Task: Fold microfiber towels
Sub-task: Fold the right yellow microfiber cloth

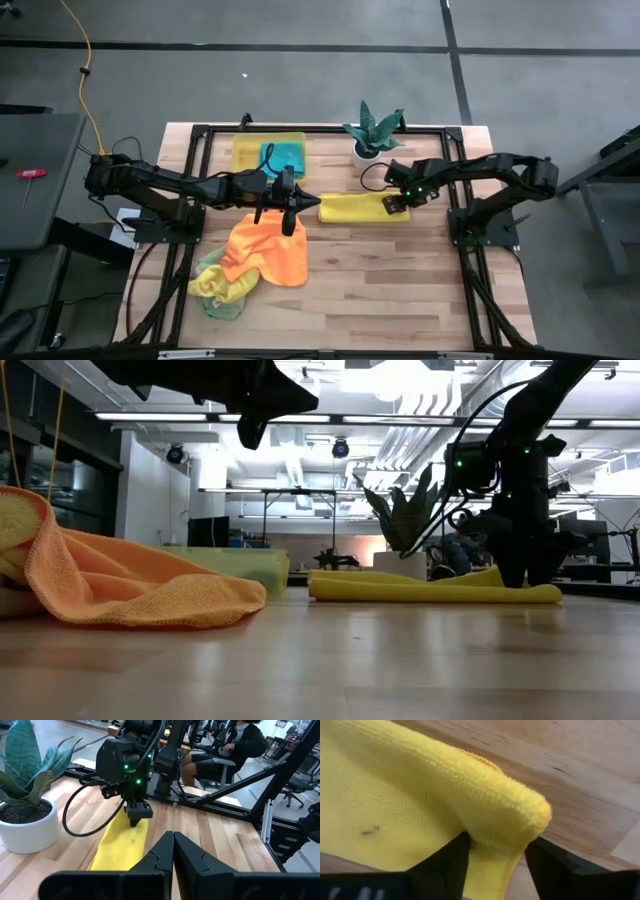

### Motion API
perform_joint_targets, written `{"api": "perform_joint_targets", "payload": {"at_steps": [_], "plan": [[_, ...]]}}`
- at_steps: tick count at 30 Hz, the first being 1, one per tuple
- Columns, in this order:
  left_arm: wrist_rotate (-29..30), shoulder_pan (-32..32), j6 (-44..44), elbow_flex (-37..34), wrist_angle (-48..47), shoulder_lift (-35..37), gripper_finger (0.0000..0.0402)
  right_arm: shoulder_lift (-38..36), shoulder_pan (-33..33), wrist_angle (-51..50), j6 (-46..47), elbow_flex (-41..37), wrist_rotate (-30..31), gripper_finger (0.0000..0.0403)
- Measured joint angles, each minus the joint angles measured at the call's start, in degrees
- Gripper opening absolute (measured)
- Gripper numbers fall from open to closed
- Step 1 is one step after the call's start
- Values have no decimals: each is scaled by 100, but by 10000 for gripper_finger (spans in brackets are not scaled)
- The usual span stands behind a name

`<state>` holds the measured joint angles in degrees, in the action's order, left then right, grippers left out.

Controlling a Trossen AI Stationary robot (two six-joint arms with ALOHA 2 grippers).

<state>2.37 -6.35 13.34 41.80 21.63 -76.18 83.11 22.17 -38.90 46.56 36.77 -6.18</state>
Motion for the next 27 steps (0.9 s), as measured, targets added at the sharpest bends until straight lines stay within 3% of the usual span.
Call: {"api": "perform_joint_targets", "payload": {"at_steps": [10,18,27], "plan": [[0,0,-93,0,-92,0,1,-95,-9,-61,-229,-3,63,12],[-4,-46,-153,0,-92,0,0,-1308,-11,-1517,-17,176,363,3],[-15,-267,-153,0,-90,0,0,-2108,-4,-4256,-176,1460,1085,1]]}}
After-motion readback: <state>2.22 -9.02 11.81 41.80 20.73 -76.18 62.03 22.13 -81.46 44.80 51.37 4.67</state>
